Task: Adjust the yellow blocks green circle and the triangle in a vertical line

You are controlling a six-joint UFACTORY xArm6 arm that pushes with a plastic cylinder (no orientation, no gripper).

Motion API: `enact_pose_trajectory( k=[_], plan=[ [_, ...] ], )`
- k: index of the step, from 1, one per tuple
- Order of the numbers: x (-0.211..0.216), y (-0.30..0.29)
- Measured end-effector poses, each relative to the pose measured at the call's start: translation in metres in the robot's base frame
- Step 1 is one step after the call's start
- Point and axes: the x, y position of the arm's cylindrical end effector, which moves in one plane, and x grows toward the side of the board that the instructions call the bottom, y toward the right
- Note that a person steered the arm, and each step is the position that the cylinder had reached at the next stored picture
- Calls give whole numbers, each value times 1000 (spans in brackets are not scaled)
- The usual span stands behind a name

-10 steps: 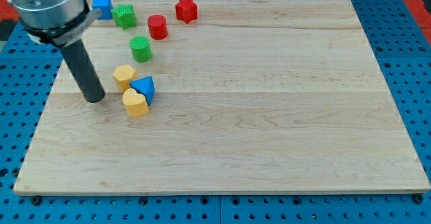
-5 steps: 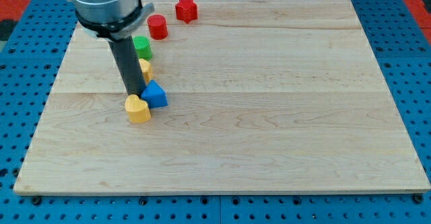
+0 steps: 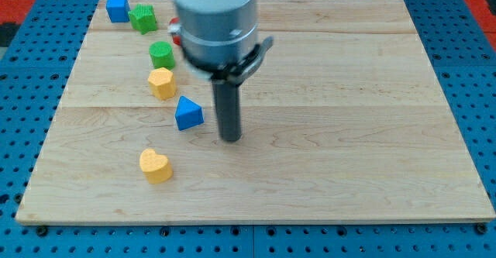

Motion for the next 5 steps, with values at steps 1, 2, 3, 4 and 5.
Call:
enact_pose_trajectory(
  k=[1, 2, 3, 4, 5],
  plan=[
    [-32, -15],
    [-30, -65],
    [-16, -101],
    [-28, -82],
    [-79, 0]
  ],
)
